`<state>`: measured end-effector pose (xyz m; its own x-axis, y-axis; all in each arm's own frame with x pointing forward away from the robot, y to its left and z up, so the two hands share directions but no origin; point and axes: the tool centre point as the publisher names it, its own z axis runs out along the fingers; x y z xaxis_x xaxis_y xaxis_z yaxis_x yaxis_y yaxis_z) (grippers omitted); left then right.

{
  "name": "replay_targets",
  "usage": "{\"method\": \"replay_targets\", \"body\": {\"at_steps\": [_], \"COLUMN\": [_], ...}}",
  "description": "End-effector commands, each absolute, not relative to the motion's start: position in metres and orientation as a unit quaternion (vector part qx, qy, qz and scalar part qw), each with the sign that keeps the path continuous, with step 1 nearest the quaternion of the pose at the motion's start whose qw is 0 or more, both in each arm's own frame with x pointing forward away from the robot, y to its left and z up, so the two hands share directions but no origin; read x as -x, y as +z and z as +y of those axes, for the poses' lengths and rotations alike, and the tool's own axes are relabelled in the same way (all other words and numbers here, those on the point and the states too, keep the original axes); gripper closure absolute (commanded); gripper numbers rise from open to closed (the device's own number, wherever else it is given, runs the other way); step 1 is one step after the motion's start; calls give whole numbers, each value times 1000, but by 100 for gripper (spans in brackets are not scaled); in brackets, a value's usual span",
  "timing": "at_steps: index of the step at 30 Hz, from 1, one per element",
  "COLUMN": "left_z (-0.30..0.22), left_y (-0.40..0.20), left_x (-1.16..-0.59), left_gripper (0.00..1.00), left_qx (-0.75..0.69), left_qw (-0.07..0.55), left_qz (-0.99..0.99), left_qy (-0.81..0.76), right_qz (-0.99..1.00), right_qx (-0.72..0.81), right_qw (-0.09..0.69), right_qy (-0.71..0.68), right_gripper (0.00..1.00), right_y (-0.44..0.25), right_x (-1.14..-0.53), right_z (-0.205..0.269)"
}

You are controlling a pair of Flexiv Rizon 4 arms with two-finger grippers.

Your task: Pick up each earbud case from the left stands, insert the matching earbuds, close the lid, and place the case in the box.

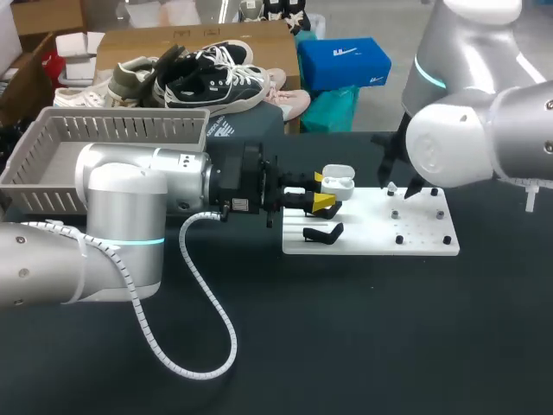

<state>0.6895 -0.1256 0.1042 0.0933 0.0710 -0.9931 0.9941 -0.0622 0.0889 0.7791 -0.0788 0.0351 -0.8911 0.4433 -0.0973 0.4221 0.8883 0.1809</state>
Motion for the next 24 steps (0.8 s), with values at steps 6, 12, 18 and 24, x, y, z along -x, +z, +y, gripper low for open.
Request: {"method": "replay_targets", "body": {"at_steps": [6, 12, 18, 24], "left_z": [-126, -126, -126, -126], "left_y": [104, 104, 104, 104], "left_x": [-691, -691, -691, -691], "left_gripper": [100, 100, 100, 100], "left_qx": [-555, -555, -555, -555], "left_qw": [489, 489, 489, 489], "left_qz": [479, 479, 479, 479], "left_qy": [-473, -473, -473, -473], "right_qz": [964, 964, 965, 965], "right_qx": [-230, -228, -227, -227], "right_qw": [118, 121, 122, 119], "right_qy": [67, 65, 57, 54], "right_gripper": [58, 61, 61, 61], "right_y": [33, 32, 29, 27], "right_x": [-779, -784, -790, -791], "right_z": [-78, -74, -71, -72]}}
